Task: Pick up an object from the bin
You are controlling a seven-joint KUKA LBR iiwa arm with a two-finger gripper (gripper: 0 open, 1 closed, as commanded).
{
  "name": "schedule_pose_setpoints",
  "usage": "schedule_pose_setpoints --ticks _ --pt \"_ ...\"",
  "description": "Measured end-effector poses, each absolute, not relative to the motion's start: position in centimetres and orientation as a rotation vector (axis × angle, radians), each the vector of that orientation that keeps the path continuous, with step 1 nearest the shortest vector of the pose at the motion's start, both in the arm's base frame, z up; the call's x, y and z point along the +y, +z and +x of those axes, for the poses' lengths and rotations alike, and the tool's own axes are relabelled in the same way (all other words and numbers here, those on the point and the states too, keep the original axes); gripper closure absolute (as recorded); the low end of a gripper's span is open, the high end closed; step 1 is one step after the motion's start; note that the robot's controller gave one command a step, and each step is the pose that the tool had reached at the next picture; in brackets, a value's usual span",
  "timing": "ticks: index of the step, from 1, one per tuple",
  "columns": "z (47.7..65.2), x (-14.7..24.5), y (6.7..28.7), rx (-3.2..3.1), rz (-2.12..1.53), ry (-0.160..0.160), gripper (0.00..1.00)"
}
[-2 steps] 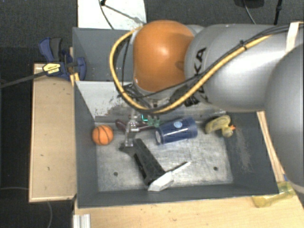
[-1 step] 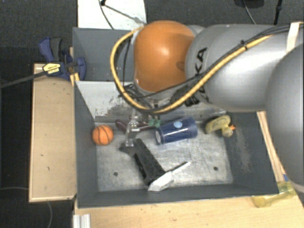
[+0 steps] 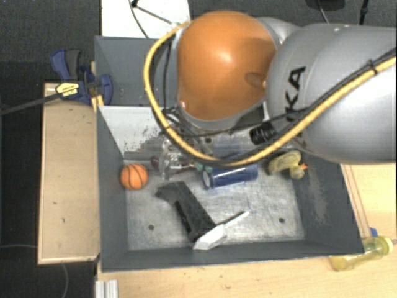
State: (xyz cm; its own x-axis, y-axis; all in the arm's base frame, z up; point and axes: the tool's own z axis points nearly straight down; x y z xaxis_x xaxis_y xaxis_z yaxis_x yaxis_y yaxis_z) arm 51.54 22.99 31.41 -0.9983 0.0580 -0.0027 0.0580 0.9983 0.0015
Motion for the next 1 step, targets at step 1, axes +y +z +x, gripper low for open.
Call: schedule_pose_setpoints --ticks 1 --pt "51.54 22.97 31.41 3.138 0.093 0.002 1.00"
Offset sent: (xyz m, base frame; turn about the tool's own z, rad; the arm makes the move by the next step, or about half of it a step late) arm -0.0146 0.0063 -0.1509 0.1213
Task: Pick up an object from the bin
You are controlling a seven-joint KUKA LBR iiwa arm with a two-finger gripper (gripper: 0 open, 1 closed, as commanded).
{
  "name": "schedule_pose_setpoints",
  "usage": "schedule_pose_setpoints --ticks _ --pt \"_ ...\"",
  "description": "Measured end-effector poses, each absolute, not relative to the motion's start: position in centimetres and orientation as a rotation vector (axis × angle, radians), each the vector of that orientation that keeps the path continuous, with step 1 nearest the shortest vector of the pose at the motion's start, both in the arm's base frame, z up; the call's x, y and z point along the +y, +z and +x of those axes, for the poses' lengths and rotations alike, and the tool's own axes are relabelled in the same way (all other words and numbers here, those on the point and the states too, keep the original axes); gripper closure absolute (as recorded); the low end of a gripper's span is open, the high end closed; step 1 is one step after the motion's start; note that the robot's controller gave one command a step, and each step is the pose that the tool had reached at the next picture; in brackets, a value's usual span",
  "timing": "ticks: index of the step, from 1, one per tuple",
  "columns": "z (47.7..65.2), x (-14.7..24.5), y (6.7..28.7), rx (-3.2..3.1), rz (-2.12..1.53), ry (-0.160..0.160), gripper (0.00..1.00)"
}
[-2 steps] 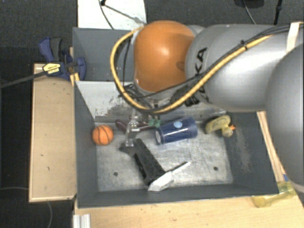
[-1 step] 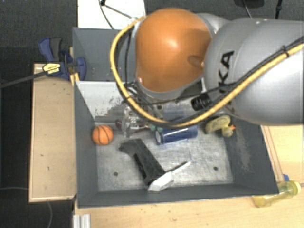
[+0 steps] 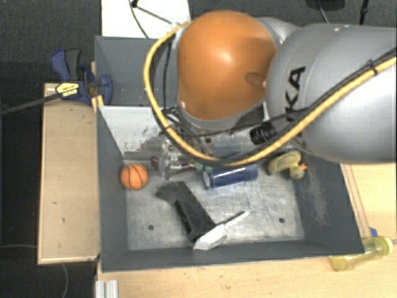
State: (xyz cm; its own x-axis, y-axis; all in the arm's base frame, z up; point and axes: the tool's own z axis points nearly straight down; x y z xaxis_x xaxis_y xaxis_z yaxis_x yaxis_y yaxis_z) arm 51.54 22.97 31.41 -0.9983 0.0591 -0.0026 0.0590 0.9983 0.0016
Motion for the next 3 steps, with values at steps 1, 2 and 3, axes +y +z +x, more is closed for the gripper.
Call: schedule_pose_setpoints --ticks 1,2,3 --pt "51.2 23.2 27.1 3.129 0.149 0.007 1.00" --pt "51.9 20.1 13.1 3.147 -0.028 -0.004 0.00" --pt "52.0 20.3 13.5 3.140 -0.027 0.002 0.00"
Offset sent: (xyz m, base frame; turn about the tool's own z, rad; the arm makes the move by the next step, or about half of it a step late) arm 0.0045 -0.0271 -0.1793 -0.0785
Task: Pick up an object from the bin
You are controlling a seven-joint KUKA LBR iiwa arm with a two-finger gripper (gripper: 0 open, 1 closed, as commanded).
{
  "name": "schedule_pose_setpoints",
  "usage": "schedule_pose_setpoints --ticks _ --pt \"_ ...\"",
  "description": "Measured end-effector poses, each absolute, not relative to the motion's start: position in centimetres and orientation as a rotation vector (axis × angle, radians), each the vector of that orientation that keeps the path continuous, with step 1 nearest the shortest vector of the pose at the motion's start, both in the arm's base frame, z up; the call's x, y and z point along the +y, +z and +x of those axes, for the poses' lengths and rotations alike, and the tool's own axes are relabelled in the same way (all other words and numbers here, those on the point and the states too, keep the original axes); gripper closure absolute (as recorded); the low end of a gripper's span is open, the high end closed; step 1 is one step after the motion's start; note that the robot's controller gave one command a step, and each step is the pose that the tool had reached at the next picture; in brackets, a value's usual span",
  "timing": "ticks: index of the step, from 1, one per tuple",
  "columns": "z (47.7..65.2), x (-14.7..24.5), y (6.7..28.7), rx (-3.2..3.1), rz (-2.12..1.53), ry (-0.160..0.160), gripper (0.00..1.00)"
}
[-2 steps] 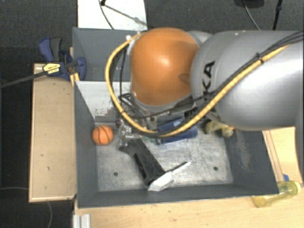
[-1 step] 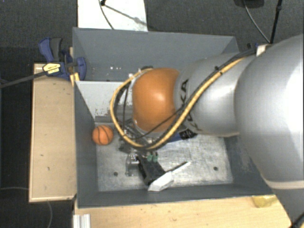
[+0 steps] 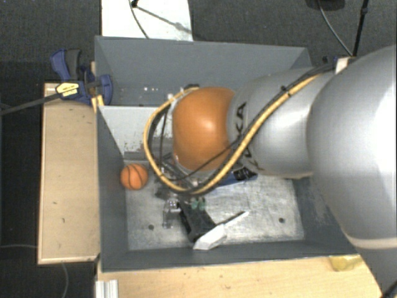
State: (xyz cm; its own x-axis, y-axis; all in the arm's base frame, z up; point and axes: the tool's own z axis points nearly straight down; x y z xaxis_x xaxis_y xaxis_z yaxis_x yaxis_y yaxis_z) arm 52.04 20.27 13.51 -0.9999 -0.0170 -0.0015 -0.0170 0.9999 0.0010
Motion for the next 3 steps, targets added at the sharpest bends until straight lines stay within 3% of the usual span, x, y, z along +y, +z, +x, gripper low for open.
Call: schedule_pose_setpoints --ticks 1,2,3 --pt "52.0 15.0 11.7 3.128 -0.038 0.012 0.00" --pt "56.7 11.0 8.1 3.176 -0.141 0.025 1.00" --pt "56.7 11.0 8.1 3.176 -0.136 0.025 0.00"
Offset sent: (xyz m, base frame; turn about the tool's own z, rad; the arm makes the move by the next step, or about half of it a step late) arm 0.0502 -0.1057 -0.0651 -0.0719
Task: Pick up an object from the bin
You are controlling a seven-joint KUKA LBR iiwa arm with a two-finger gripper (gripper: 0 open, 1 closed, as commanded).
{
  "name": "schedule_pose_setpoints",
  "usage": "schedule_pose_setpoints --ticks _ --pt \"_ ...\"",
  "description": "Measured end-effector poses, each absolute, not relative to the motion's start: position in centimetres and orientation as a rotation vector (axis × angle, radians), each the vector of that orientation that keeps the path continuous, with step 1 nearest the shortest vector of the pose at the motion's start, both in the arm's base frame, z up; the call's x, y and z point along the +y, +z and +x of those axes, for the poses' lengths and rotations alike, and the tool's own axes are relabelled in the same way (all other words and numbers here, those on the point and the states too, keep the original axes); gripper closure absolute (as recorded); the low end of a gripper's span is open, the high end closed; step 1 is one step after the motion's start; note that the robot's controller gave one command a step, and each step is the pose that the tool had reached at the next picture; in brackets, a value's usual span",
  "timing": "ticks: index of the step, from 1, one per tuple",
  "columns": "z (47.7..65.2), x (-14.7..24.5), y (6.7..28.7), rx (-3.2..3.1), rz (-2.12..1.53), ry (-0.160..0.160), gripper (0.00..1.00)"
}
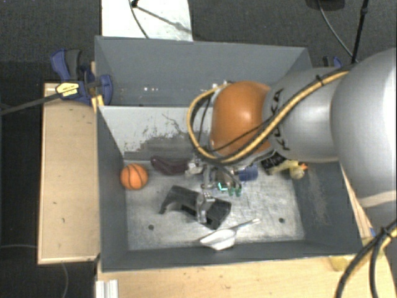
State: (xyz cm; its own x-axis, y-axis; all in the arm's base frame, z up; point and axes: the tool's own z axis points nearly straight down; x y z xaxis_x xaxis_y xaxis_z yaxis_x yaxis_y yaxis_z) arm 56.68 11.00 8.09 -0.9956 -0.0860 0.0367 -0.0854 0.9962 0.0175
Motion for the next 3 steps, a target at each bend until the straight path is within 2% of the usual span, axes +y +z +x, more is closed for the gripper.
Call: schedule_pose_setpoints --ticks 1,2,3 --pt "56.7 11.0 8.1 -3.101 0.124 -0.025 1.00" --pt "56.7 11.0 8.1 -3.101 0.122 -0.025 1.00" --pt "55.8 9.2 21.5 -3.040 0.776 -0.002 1.00"
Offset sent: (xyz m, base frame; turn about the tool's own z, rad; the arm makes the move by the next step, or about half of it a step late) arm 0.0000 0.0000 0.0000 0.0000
